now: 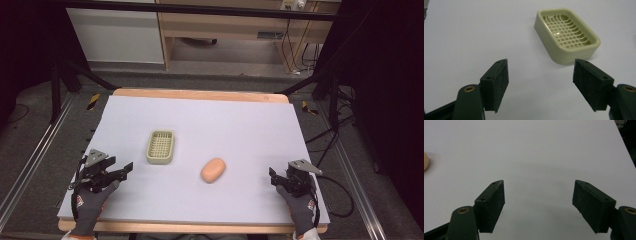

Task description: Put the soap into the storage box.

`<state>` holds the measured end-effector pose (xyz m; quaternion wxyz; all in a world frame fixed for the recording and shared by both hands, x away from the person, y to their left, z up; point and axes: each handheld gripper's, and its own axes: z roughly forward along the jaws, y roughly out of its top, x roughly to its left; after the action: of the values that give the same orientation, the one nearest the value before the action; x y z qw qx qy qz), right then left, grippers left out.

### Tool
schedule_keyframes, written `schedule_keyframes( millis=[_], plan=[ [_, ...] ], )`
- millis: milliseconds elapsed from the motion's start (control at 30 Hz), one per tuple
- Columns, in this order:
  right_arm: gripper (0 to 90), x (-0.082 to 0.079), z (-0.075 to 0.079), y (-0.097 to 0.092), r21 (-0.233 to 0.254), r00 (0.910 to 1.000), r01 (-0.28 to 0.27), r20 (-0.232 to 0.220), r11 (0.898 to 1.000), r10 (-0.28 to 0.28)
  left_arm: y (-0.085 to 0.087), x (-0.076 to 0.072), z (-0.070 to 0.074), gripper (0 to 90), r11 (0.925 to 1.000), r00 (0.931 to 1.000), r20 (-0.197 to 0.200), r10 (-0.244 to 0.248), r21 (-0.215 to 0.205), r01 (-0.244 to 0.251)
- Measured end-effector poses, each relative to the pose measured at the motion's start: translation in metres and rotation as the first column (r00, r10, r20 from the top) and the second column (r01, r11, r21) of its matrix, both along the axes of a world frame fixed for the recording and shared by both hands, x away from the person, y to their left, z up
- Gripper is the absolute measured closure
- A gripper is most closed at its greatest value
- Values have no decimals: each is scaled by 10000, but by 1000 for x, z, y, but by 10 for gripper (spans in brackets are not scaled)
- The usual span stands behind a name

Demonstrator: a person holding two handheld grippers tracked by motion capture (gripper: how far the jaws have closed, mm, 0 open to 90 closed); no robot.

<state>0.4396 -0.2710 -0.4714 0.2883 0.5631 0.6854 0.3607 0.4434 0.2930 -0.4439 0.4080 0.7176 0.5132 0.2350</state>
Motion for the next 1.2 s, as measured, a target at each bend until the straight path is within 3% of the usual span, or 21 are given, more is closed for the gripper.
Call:
schedule_keyframes(
  millis=[133, 367, 833, 1200],
  plan=[
    [265, 0, -1, -1, 34, 10000, 39, -76, 10000, -39, -2, 0, 9, 285, 9995, 9999, 76, -107, -284, 109],
    [266, 0, -2, -4, 46, 9997, 174, -151, 9998, -173, -11, 2, 20, 270, 9986, 9992, 193, -351, -393, 358],
    [263, -1, -2, -4, 176, 9999, 115, -101, 9998, -113, -49, 12, 37, 272, 9920, 9921, 542, -1133, -501, 1160],
    [260, -1, -2, -3, 120, 10000, 28, -83, 9999, -27, -73, 15, 30, 267, 9862, 9861, 328, -1629, -244, 1637]
  ],
)
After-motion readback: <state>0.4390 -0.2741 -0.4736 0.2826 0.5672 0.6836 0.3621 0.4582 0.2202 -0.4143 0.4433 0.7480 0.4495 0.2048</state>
